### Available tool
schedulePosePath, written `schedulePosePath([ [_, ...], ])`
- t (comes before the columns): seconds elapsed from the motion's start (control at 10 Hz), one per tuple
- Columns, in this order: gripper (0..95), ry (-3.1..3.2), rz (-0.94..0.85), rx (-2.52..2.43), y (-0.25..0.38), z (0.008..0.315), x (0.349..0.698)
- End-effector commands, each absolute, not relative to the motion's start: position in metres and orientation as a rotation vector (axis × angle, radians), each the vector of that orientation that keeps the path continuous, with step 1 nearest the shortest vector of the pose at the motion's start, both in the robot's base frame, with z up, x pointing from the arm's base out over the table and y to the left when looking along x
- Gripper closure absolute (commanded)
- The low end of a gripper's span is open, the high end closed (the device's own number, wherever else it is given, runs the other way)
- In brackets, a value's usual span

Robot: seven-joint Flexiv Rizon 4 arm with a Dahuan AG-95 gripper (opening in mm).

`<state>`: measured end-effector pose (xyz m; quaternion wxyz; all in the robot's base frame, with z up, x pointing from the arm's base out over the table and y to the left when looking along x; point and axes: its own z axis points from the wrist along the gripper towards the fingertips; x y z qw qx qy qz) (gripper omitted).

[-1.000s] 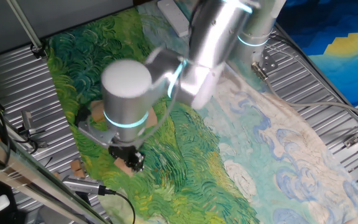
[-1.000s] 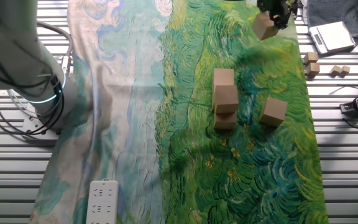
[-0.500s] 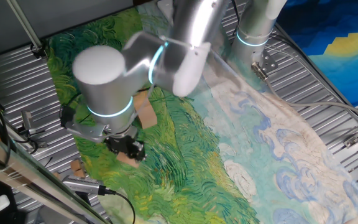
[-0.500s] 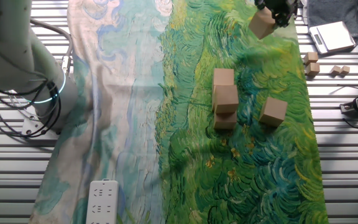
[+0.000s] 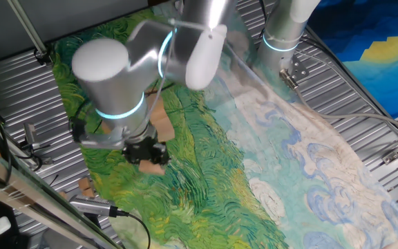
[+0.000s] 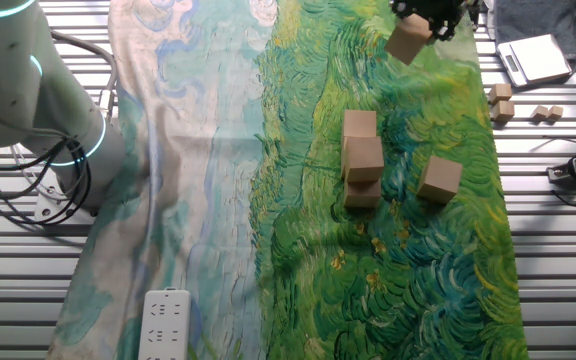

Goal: Stack the blocks into a pyramid shape

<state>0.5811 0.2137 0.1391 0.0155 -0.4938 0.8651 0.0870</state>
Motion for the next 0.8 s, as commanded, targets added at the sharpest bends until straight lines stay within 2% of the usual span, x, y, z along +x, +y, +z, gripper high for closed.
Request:
schedulePosePath([
  [0.1,95.0,2.649,0.311,-1.57,0.213,0.136,0.568],
  [0.8,95.0,2.668,0.232,-1.594,0.22,0.131,0.553],
])
